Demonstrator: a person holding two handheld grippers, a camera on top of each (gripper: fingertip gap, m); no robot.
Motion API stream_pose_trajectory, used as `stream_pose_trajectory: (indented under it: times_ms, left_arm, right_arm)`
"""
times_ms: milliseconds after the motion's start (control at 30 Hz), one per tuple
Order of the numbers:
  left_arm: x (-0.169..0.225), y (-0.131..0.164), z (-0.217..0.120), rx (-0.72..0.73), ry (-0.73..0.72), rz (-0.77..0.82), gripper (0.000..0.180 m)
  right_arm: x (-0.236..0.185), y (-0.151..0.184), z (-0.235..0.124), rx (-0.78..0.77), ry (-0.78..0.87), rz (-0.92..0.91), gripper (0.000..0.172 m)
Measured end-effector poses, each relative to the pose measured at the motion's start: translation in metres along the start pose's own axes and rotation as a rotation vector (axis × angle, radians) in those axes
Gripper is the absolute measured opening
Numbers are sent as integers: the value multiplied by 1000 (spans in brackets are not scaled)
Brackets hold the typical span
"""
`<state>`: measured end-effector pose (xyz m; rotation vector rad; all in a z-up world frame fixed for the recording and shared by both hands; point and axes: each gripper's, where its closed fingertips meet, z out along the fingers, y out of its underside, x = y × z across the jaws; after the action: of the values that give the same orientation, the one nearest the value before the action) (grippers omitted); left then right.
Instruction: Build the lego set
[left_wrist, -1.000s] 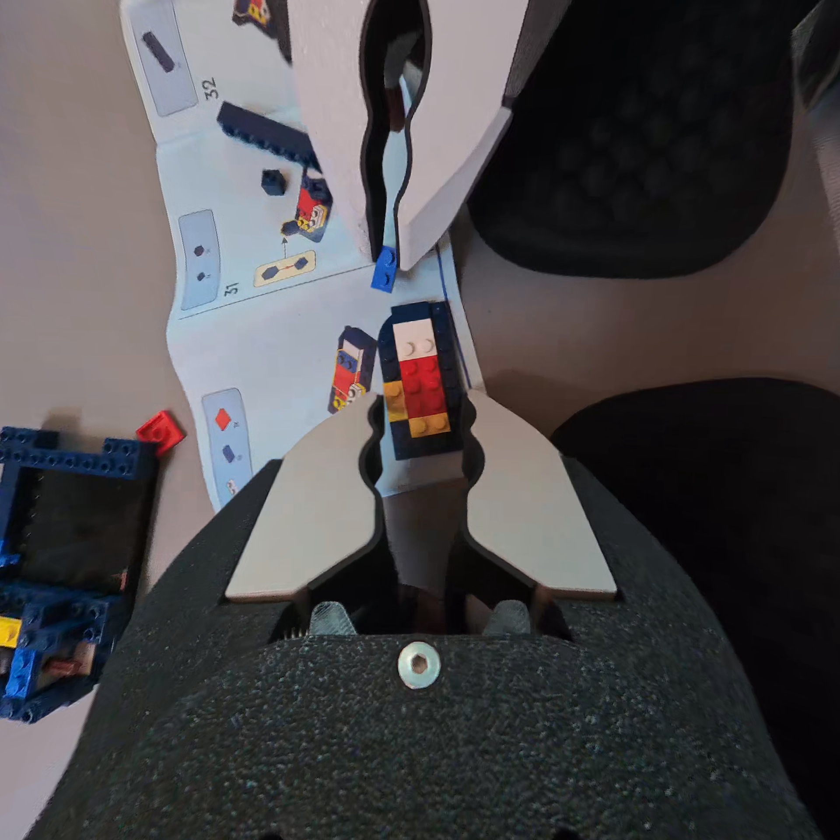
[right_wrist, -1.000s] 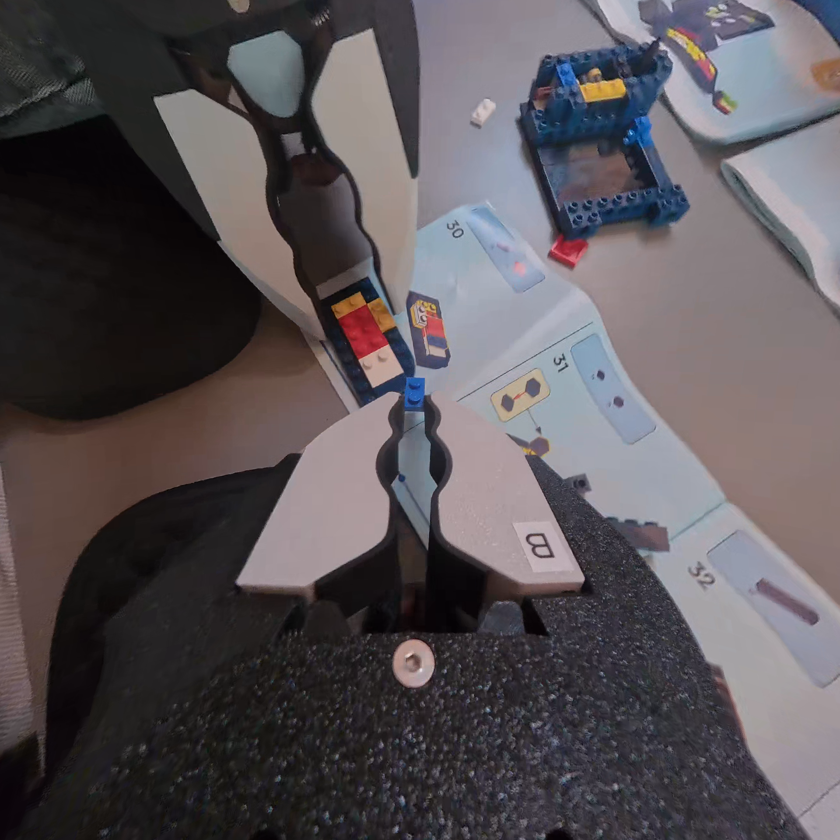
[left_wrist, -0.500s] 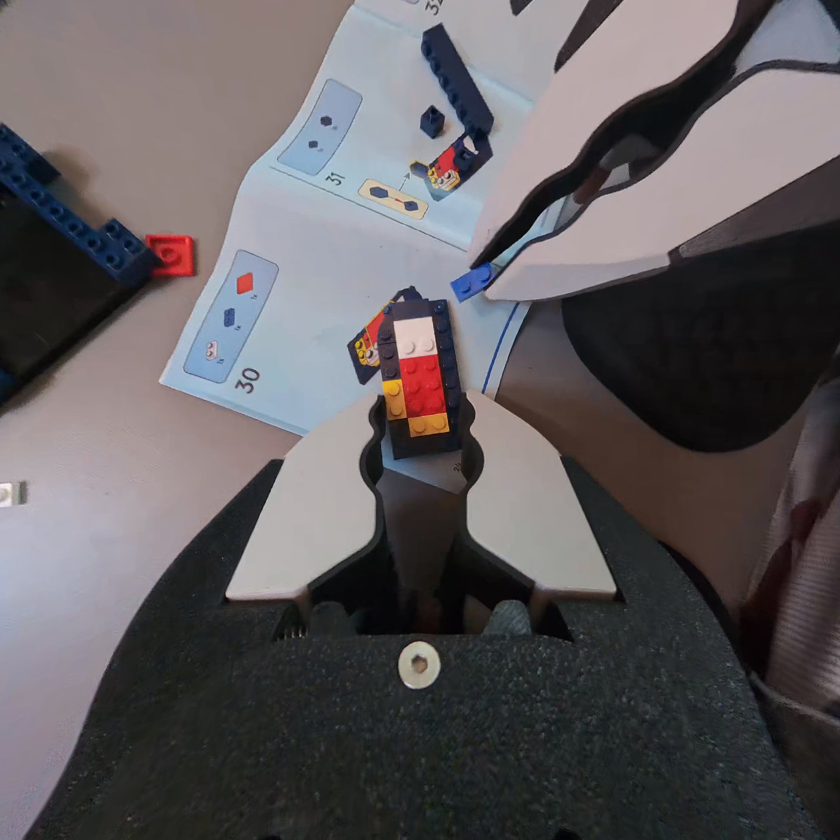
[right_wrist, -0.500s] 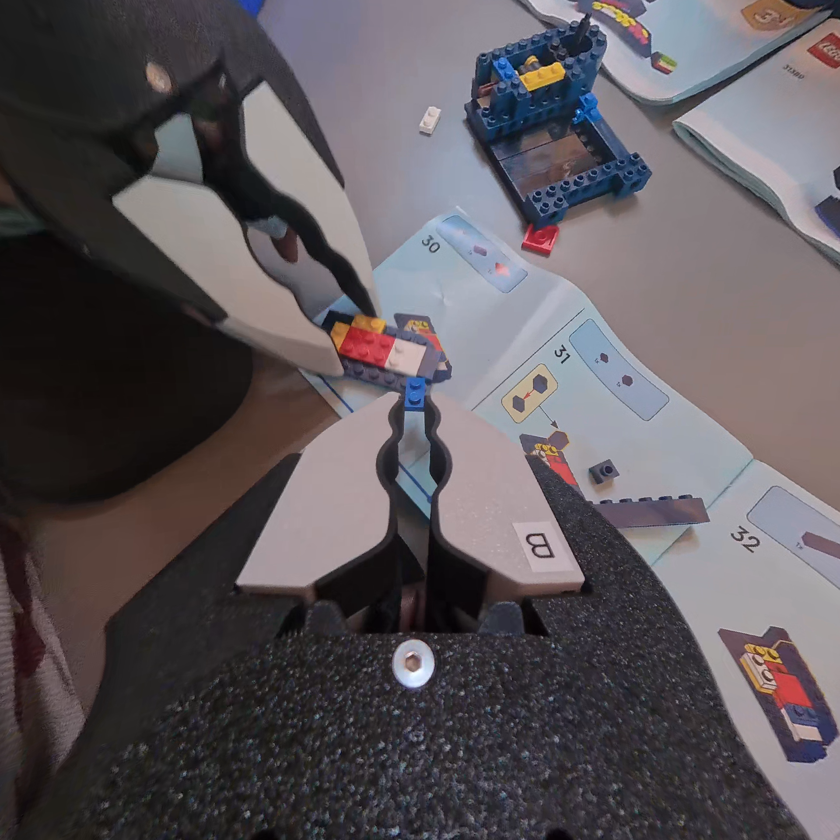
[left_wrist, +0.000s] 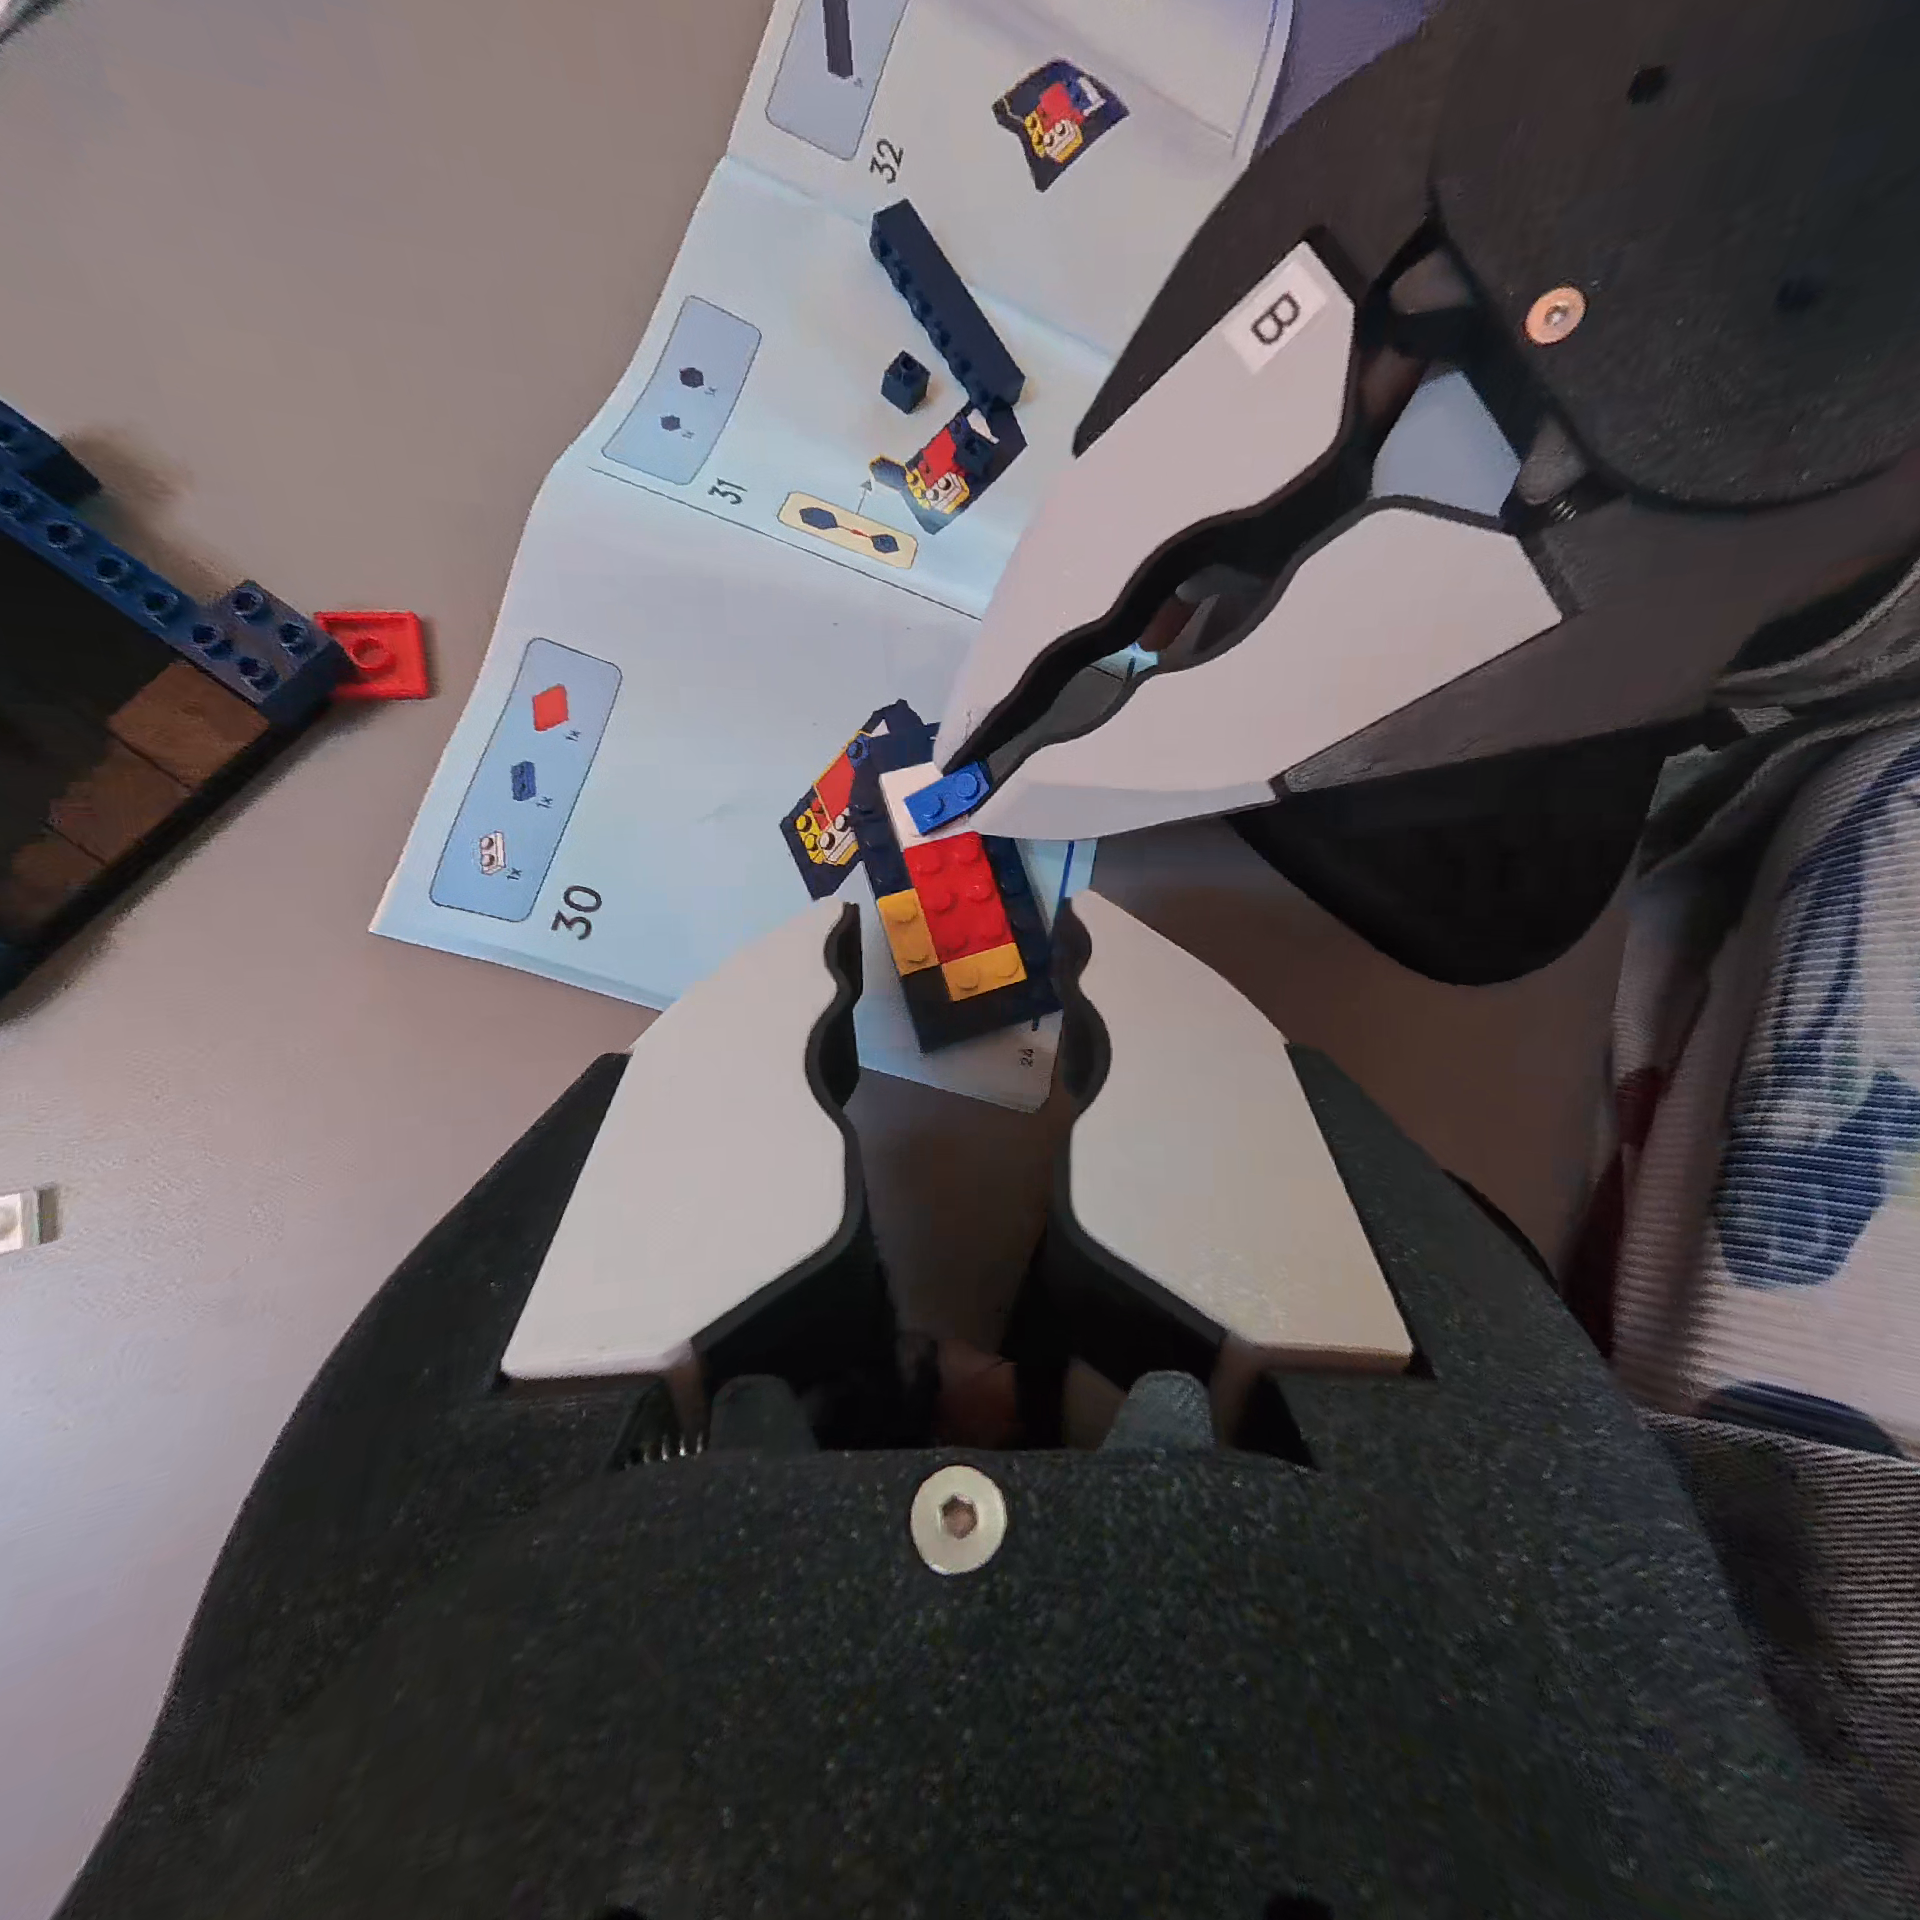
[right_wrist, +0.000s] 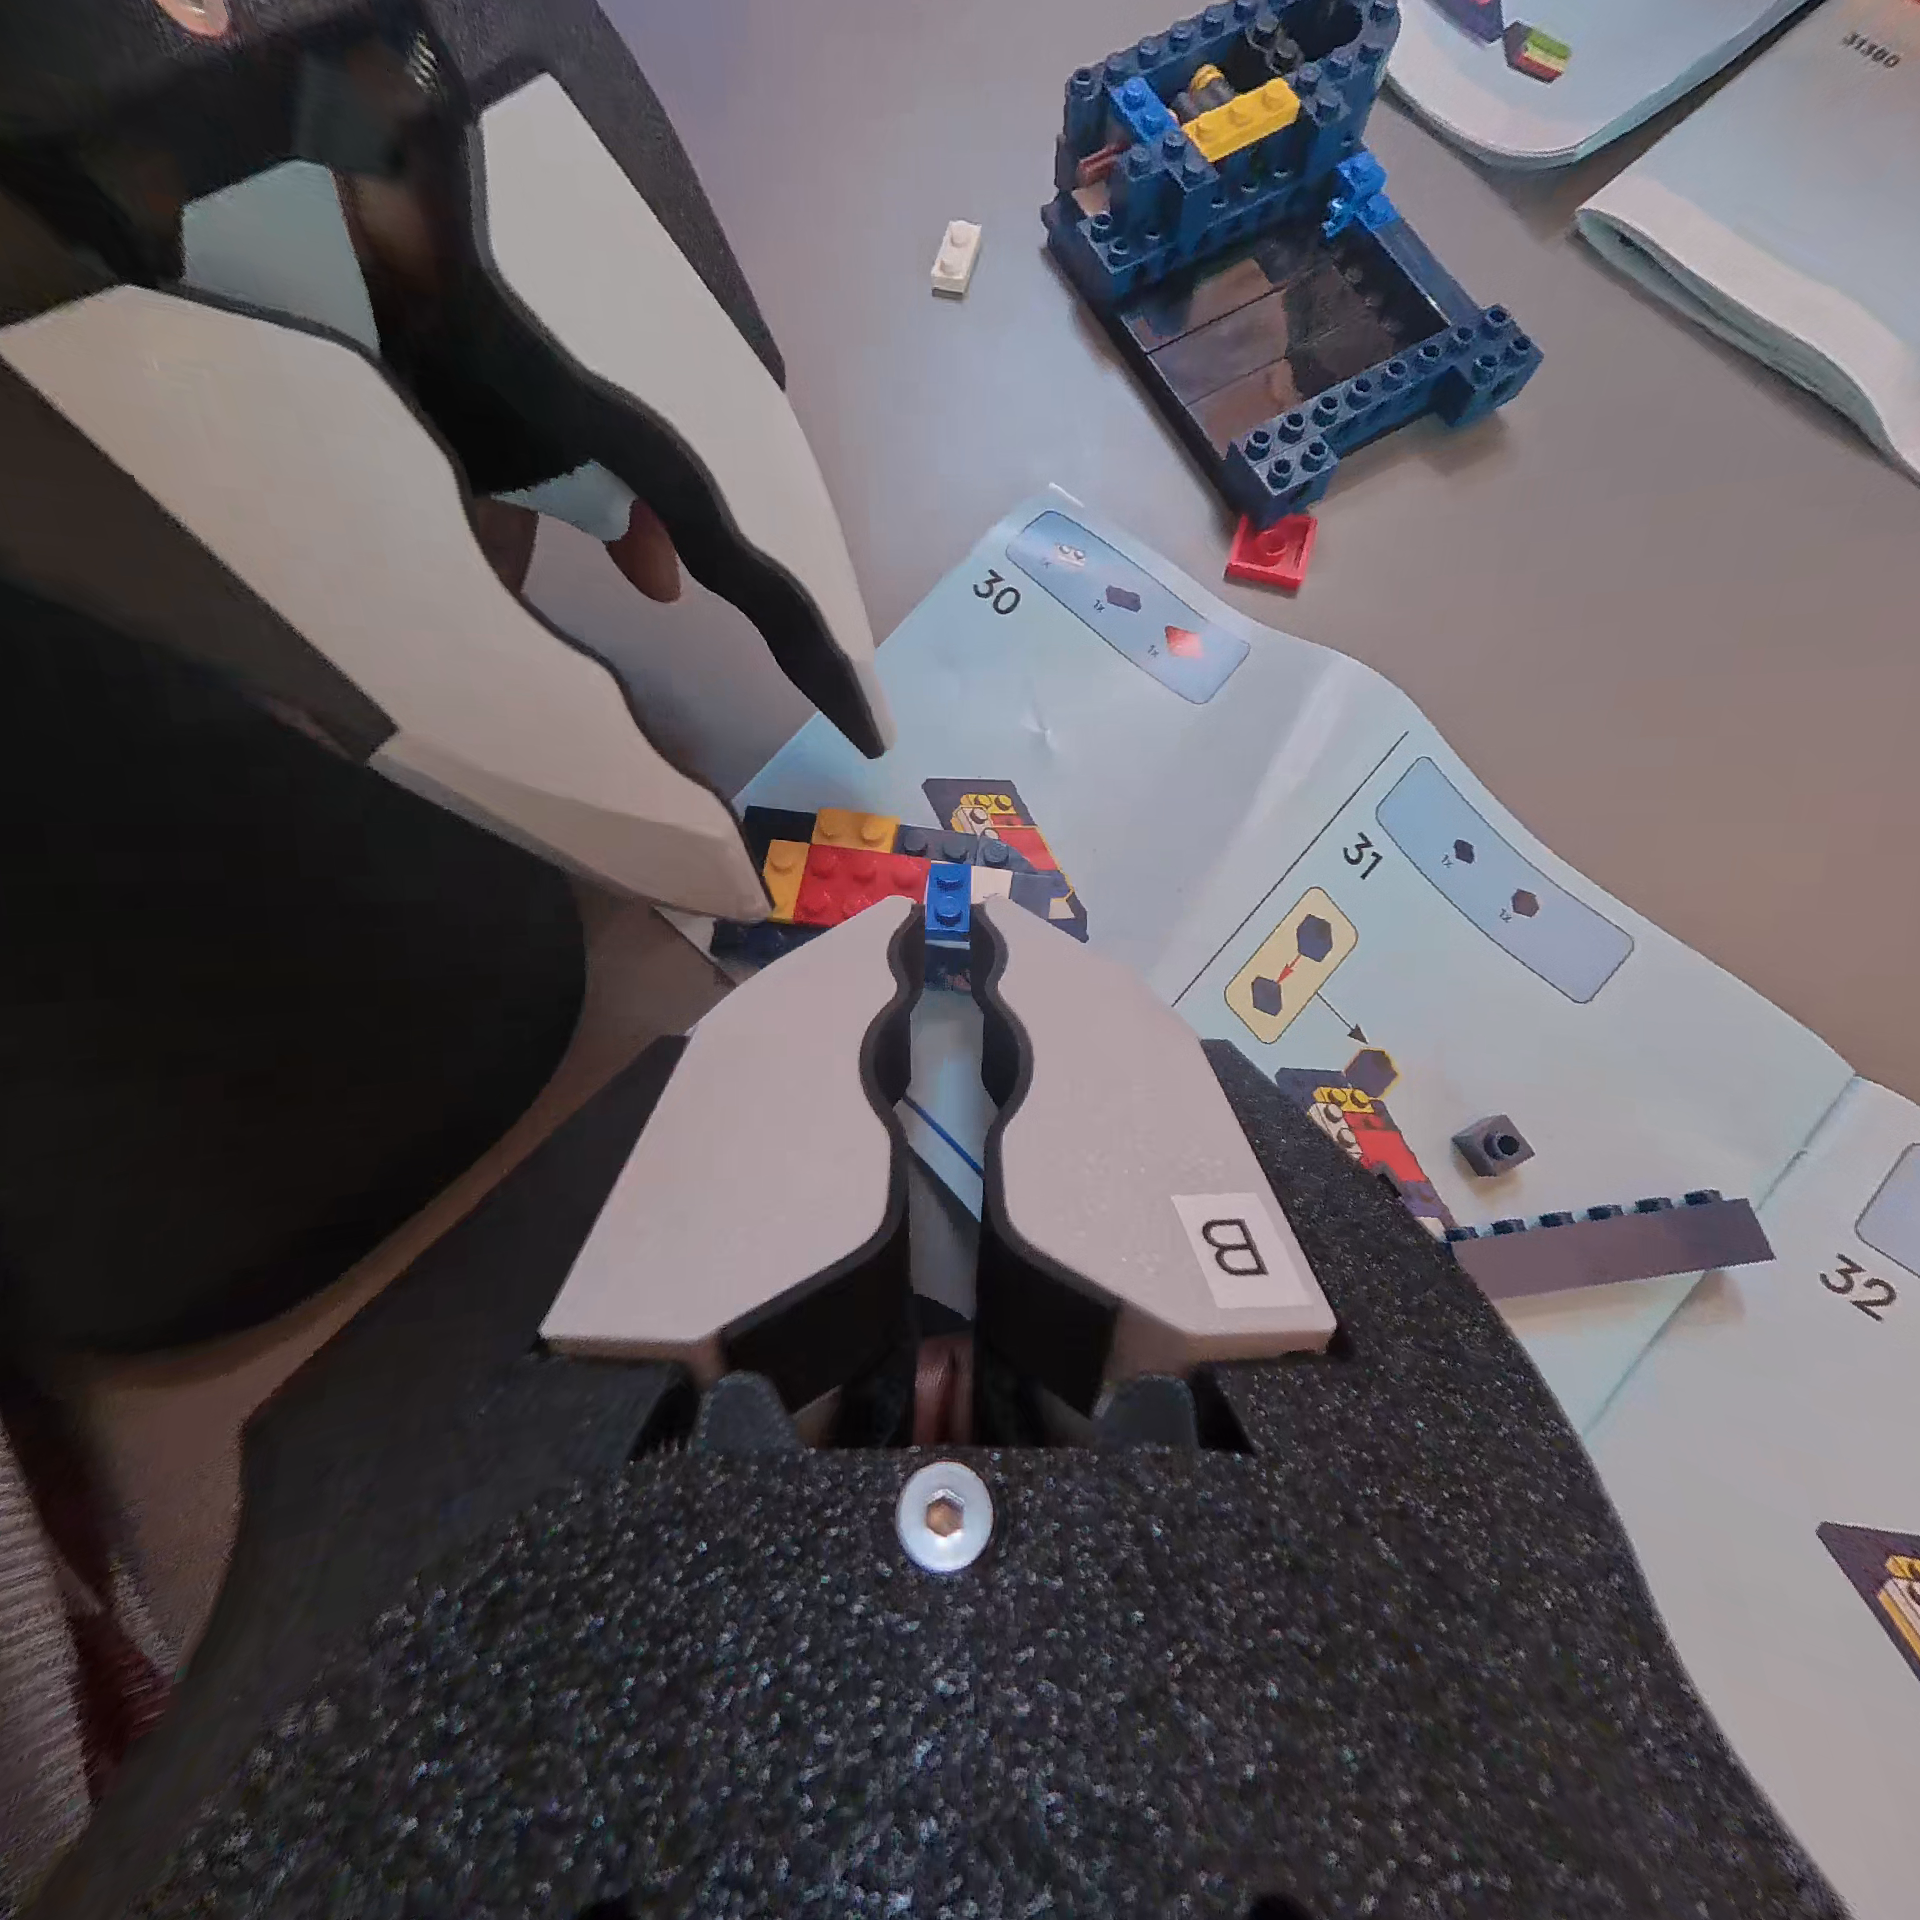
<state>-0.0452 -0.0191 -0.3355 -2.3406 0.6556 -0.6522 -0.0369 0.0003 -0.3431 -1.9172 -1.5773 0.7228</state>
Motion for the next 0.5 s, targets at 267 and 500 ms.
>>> stream_pose_trajectory:
  times_ms: [267, 500]
  left_arm:
    - [2, 9, 8, -45, 18, 50, 28]
    - [1, 9, 8, -42, 15, 57, 27]
  right_arm:
    - [-1, 3, 3, -29, 11, -10, 8]
    - [-2, 3, 3, -30, 14, -11, 10]
